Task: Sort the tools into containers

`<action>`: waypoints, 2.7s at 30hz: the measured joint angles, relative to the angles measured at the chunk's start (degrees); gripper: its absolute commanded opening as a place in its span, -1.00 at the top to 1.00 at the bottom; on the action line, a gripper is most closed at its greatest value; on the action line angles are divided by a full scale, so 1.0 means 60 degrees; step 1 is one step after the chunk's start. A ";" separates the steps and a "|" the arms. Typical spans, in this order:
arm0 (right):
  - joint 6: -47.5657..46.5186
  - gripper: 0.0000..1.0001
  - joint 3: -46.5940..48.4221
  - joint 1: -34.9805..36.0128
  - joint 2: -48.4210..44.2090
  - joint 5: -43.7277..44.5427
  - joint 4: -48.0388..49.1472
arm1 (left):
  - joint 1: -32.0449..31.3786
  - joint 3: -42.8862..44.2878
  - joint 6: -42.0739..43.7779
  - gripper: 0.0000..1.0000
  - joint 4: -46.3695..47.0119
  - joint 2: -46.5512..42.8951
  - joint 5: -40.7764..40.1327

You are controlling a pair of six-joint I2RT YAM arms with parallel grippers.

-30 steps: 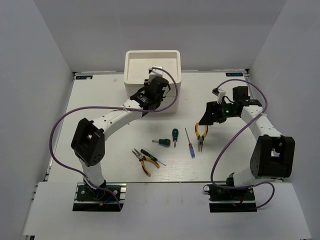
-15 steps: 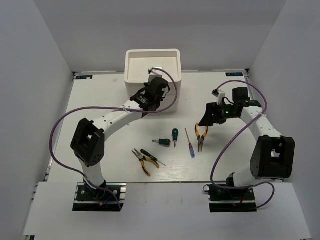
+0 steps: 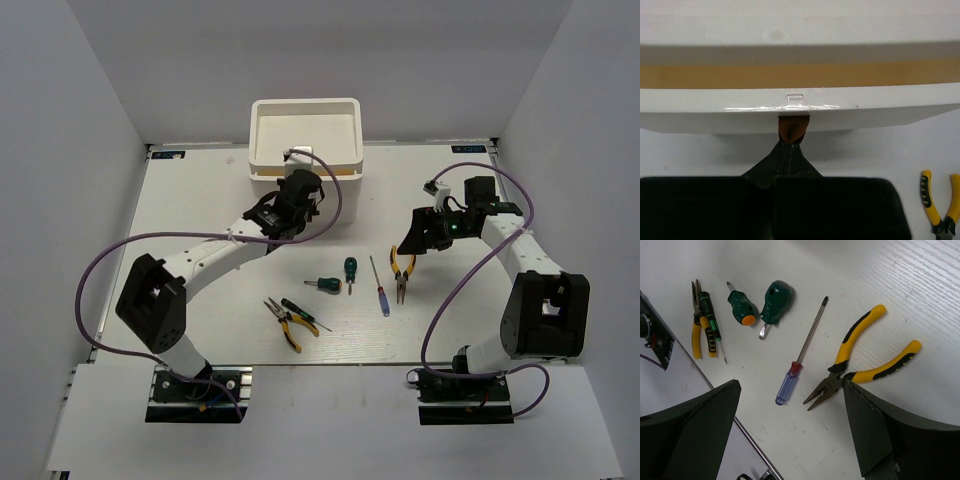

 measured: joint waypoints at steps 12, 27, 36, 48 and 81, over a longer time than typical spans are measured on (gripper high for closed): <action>-0.0149 -0.81 0.0007 0.0000 0.0000 0.0011 -0.0004 | -0.0364 -0.0608 -0.0353 0.44 -0.0058 -0.0565 0.0364; -0.0801 -0.57 0.0372 0.0240 0.0361 0.1603 -0.0171 | -0.0692 -0.1173 -0.0612 -0.26 -0.1741 -0.1971 0.0958; -0.1144 -0.39 0.0390 0.2295 0.0801 0.2422 -0.0372 | -0.0696 -0.2648 -0.1555 0.23 -0.2688 -0.5231 0.0295; 0.0076 -0.29 -0.0076 0.4550 0.1563 0.4692 -0.0142 | -0.0699 -0.3428 -0.2663 -0.40 -0.3956 -0.5858 0.0036; -0.6626 1.00 0.3763 0.5227 -0.0798 0.2550 -0.3661 | -0.0678 -0.4532 -0.4215 -0.45 -0.4178 -0.5100 0.1461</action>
